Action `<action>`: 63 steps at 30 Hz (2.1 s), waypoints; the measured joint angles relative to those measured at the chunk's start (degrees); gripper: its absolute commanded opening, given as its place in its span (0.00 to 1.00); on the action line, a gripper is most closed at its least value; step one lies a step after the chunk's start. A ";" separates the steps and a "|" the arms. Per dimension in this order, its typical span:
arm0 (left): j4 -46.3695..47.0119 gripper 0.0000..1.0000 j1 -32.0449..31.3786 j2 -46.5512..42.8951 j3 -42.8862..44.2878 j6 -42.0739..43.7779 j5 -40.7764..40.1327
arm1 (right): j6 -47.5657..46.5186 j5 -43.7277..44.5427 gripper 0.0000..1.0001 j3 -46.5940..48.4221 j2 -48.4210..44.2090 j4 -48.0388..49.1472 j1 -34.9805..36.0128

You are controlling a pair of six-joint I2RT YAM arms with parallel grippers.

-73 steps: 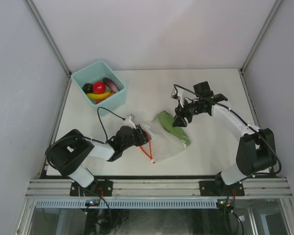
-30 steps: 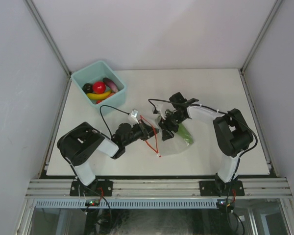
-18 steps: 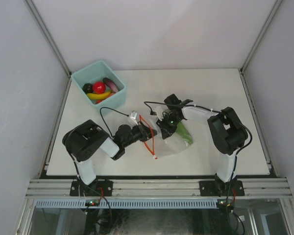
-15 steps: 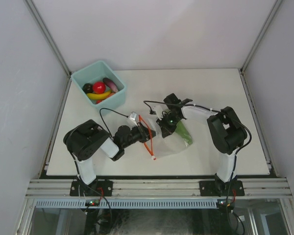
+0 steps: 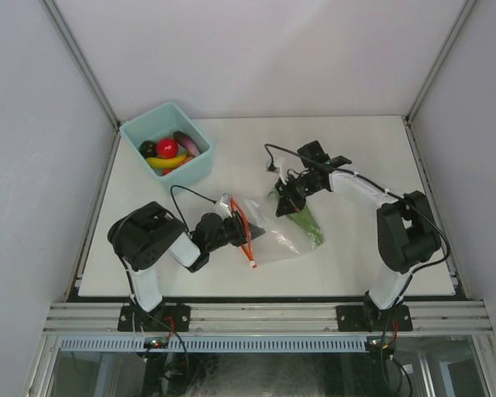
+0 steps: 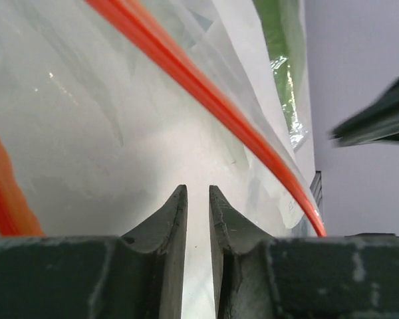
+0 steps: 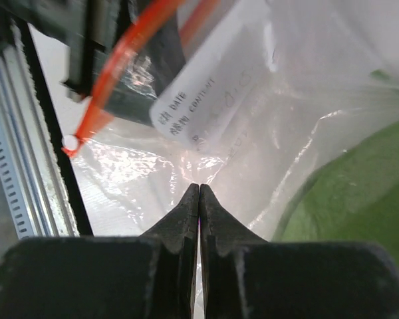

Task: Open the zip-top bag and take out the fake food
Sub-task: Pick up the fake vegetable from the zipper food storage bag.

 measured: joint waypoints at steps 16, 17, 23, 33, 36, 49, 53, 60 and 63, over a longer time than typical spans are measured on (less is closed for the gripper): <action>-7.65 0.27 0.02 0.00 5.88 1.31 0.22 | 1.53 5.55 0.57 -3.82 -7.48 5.53 -9.18; -7.98 0.28 0.02 0.11 6.21 1.31 0.26 | 1.73 6.60 0.59 -4.04 -7.50 5.84 -10.86; -7.56 0.33 0.04 1.51 7.02 0.83 0.92 | 2.60 10.95 0.60 -4.24 -6.51 6.86 -13.92; 1.40 0.32 0.04 2.05 7.04 -2.29 4.39 | 5.86 10.25 0.26 -3.96 2.01 5.97 -11.26; 3.63 0.39 0.07 1.97 6.78 -2.73 5.03 | 6.95 8.07 0.05 -2.62 2.29 5.31 -11.61; 5.44 0.63 1.84 -5.18 -3.45 -2.23 3.85 | 14.80 -13.25 0.00 -3.61 0.76 8.00 -20.85; 5.53 0.65 2.95 -7.89 -5.95 -1.60 3.85 | 15.02 -10.86 0.00 -5.62 -3.69 9.11 -21.00; 5.51 0.66 3.82 -9.42 -6.21 -1.20 4.26 | 13.64 -11.06 0.00 -5.92 -7.96 9.62 -16.22; 6.01 0.65 3.89 -9.42 -6.27 -1.22 4.28 | 13.77 -7.89 0.00 -6.10 -8.02 10.10 -14.40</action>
